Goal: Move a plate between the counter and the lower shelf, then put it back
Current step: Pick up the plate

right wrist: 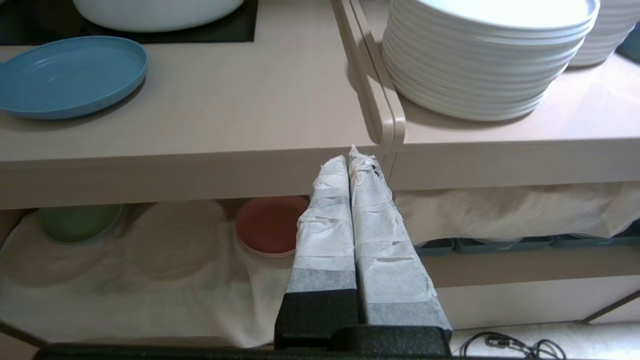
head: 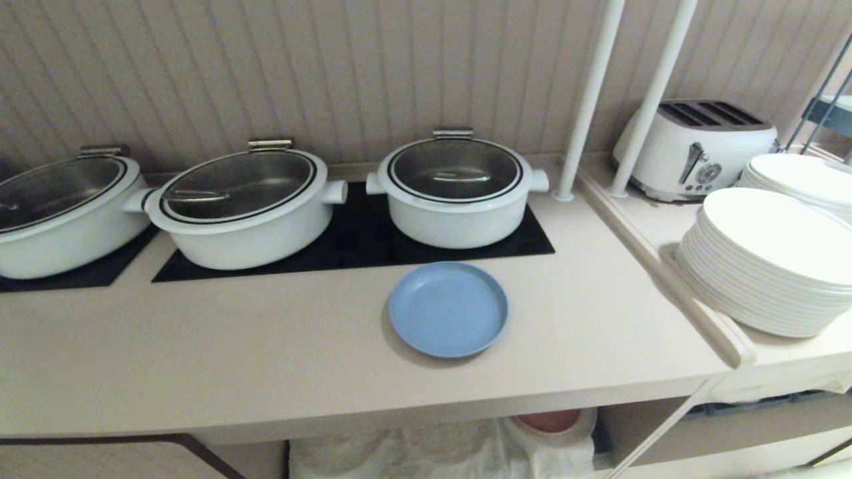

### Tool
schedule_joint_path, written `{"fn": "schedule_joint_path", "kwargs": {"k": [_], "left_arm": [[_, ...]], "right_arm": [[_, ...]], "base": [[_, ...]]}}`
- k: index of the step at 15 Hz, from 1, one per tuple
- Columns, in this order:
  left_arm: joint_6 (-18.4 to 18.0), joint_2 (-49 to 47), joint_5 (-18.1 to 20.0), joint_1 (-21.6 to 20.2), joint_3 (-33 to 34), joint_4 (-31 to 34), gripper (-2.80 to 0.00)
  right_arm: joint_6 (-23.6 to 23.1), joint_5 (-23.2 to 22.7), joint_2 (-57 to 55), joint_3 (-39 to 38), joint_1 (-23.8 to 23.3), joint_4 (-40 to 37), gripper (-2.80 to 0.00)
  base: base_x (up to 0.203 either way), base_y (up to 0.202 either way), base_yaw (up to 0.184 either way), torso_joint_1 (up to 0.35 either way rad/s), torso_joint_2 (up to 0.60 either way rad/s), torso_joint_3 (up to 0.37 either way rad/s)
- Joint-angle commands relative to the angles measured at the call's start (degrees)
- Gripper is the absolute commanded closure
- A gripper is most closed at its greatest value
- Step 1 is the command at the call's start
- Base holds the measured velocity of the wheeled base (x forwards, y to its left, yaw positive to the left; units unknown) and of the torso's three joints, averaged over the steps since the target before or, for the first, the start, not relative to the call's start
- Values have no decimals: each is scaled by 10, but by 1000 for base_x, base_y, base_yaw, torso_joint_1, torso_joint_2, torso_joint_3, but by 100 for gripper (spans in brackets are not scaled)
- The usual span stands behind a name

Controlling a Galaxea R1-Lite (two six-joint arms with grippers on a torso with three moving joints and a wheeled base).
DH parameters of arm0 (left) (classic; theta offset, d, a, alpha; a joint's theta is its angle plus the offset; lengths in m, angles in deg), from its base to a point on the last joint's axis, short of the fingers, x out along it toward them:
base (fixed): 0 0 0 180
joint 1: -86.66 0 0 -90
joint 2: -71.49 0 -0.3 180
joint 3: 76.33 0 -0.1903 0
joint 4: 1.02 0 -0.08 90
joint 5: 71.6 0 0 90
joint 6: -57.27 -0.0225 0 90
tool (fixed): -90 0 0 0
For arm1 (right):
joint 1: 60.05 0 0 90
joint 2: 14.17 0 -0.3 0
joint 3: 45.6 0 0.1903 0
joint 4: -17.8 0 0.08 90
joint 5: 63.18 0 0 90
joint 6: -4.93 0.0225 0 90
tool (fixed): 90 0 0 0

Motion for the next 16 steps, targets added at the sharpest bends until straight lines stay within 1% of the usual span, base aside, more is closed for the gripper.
{"fn": "schedule_joint_path", "kwargs": {"k": [1,2,5,11,14,16], "left_arm": [[0,0,0,0,0,0,0],[0,0,0,0,0,0,0],[1,0,0,0,0,0,0],[0,0,0,0,0,0,0],[1,0,0,0,0,0,0],[0,0,0,0,0,0,0]], "right_arm": [[-3,-10,-22,27,0,-11,0],[-3,-21,-33,43,0,-21,0],[-6,-29,-121,91,1,-23,0],[-80,-35,-302,215,1,-23,0],[-92,-71,-401,294,1,-28,0],[-95,-86,-465,335,2,-47,0]], "base": [[0,0,0,0,0,0],[0,0,0,0,0,0],[0,0,0,0,0,0],[0,0,0,0,0,0],[0,0,0,0,0,0],[0,0,0,0,0,0]]}}
